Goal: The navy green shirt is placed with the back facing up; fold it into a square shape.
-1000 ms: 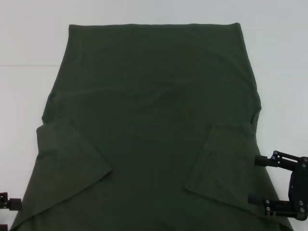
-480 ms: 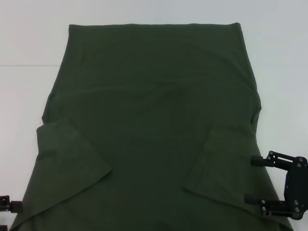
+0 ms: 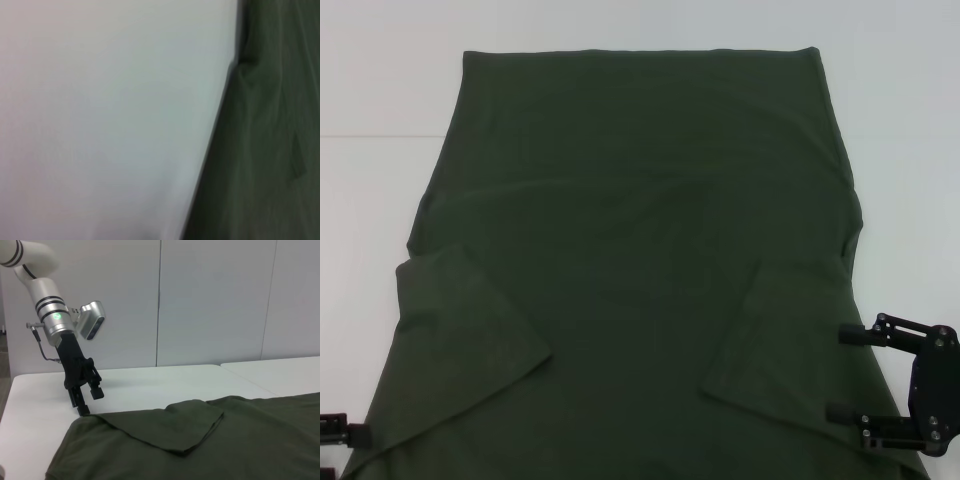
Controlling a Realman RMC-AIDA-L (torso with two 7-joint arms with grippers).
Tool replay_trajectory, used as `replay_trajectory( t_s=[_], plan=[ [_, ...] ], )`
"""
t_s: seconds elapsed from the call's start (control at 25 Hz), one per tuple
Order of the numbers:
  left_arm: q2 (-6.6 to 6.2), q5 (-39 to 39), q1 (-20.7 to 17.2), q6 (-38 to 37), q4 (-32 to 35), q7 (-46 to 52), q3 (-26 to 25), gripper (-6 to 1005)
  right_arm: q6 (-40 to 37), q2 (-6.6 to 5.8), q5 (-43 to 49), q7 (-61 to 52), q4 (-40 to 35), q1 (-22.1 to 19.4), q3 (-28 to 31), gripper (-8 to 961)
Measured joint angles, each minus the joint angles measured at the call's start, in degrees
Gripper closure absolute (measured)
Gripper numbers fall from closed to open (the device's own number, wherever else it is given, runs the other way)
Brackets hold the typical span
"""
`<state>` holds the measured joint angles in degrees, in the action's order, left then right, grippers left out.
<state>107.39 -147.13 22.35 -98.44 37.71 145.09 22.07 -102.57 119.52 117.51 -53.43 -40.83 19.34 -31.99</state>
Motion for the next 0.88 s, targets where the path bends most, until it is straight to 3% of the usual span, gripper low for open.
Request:
replay_trajectory(
  t_s=[0.88],
  plan=[
    [0.10,0.2,0.6,0.2,-1.5,-1.0,0.0,157,0.0,0.00,0.0,0.0,0.1,0.4,0.0,109]
  ],
)
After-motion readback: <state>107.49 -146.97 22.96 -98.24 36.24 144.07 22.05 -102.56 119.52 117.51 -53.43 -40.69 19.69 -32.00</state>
